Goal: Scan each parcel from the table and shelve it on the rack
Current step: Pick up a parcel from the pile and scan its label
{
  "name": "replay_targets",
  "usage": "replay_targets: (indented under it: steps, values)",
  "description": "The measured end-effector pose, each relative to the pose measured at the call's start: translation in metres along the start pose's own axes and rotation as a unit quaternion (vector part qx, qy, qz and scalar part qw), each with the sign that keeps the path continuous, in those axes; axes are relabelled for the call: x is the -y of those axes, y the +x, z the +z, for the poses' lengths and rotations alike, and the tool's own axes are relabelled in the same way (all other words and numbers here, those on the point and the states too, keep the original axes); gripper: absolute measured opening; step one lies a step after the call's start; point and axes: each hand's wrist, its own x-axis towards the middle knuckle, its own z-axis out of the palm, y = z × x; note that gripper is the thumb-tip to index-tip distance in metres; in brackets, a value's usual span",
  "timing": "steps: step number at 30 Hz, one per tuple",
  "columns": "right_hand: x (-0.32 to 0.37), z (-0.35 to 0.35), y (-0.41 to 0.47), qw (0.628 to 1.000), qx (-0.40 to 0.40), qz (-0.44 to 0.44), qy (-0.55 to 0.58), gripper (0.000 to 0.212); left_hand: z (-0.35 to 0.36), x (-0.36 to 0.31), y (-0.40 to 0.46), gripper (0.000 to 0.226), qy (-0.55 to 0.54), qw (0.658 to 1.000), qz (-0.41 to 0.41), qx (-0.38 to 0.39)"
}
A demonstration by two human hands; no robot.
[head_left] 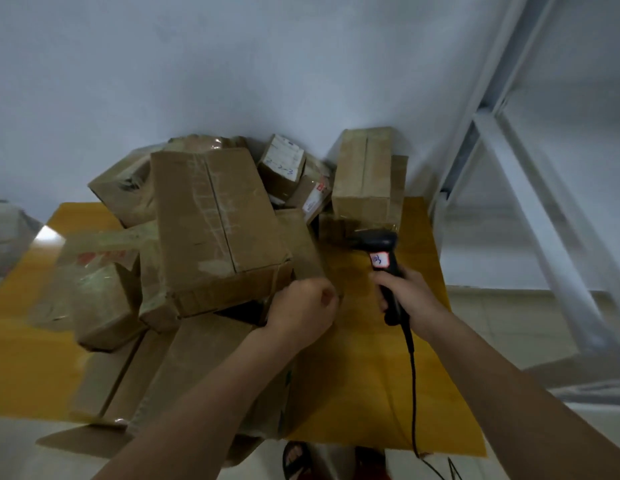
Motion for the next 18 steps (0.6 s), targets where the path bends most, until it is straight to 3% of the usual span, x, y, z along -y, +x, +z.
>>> replay_targets:
  steps: [5, 8, 13, 18]
  values:
    - [0.063, 0.014, -0.033, 0.996, 0.038, -0.082, 0.003, 0.018, -0.031, -0.021, -0.016, 0.019, 0.019, 0.990, 0.108, -0.092]
    - [0.093, 0.030, -0.045, 0.991, 0.049, -0.126, -0.007, 0.018, -0.059, -0.024, -0.023, 0.016, 0.026, 0.980, 0.124, -0.156]
    - [0.114, 0.061, -0.052, 0.994, 0.043, -0.101, -0.009, 0.013, -0.101, -0.007, -0.037, 0.018, 0.017, 0.966, 0.038, -0.256]
    - [0.108, 0.086, -0.047, 0.996, 0.034, -0.078, 0.039, 0.015, -0.120, 0.040, -0.050, 0.051, 0.009, 0.938, -0.133, -0.320]
